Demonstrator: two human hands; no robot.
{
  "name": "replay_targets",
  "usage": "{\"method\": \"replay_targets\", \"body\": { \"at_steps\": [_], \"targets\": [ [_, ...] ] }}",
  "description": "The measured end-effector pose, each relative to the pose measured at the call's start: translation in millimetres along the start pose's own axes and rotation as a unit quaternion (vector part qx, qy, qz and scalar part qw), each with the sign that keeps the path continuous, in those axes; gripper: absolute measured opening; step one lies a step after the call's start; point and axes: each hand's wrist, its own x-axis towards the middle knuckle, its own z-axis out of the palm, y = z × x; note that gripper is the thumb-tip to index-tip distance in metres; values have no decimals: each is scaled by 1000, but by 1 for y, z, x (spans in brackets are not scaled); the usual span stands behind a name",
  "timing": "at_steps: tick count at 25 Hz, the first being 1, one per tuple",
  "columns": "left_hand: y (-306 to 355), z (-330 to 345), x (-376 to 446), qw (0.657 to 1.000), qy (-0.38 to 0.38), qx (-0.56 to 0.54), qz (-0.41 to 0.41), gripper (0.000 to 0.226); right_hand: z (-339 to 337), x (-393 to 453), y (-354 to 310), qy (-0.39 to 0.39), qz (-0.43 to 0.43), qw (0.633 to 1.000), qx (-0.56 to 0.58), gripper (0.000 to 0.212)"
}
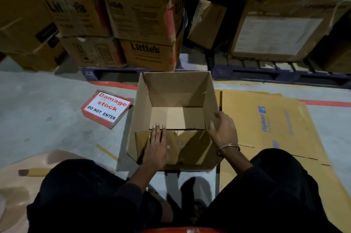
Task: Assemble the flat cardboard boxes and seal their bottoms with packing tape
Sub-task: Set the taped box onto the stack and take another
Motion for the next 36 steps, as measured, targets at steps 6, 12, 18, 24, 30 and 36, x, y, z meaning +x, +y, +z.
{"method": "replay_targets", "body": {
  "at_steps": [6,12,18,24,30,36],
  "targets": [
    [-42,17,67,993,-105,37,39,88,60,108,11,-250,-3,955,-158,80],
    [-79,32,99,983,-139,103,60,88,116,231,-12,-209,-120,928,-283,101],
    [-80,42,116,979,-166,101,57,77,140,292,-41,-169,-194,903,-344,115],
    [-79,46,103,965,-198,155,71,80,129,236,-15,-186,-151,923,-301,142],
    [-82,56,83,955,-239,175,20,83,125,193,14,-138,-208,891,-379,125],
    [-80,44,74,963,-164,214,-12,94,136,160,63,-174,-348,839,-380,54]
  ]
}}
